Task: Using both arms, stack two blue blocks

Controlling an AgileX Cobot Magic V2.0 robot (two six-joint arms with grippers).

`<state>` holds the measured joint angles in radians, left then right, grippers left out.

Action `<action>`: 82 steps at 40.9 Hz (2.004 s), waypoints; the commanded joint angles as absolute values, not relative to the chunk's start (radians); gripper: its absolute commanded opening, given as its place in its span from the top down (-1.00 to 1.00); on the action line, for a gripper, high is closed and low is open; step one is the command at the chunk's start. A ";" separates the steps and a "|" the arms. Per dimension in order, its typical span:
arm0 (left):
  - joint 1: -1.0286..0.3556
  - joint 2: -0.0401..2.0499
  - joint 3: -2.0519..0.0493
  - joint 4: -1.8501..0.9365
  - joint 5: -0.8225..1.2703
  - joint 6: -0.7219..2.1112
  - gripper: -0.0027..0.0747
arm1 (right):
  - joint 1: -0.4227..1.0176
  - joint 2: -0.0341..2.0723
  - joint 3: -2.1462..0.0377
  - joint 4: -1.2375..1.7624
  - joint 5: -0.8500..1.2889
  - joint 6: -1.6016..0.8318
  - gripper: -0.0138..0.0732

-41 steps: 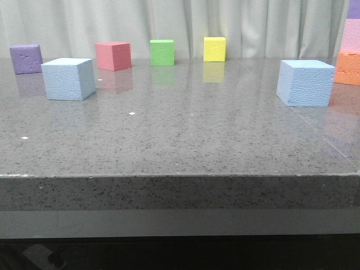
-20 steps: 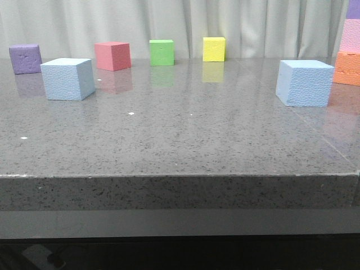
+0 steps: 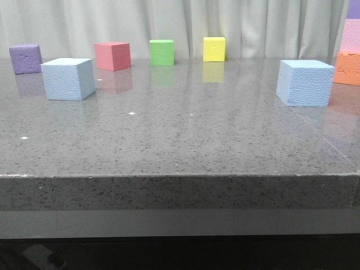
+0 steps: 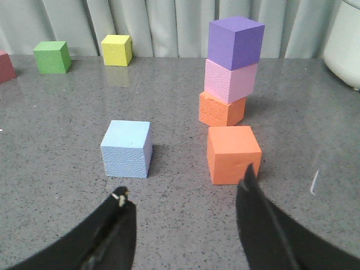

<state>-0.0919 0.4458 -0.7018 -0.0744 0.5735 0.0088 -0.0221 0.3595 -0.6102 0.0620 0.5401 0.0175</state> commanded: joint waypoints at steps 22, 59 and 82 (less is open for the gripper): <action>-0.100 0.461 -0.730 -0.077 0.499 0.000 -0.34 | -0.027 0.540 -0.647 0.124 0.497 0.006 -0.65; -0.100 0.461 -0.730 -0.077 0.499 0.000 -0.34 | 0.234 1.377 -1.387 0.031 0.912 0.082 -0.76; -0.100 0.461 -0.730 -0.077 0.499 0.000 -0.34 | 0.211 1.699 -1.633 -0.109 0.919 0.266 -0.76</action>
<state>-0.0919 0.4458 -0.7018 -0.0744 0.5735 0.0088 0.2227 1.7200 -1.5977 -0.0849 0.9696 0.2534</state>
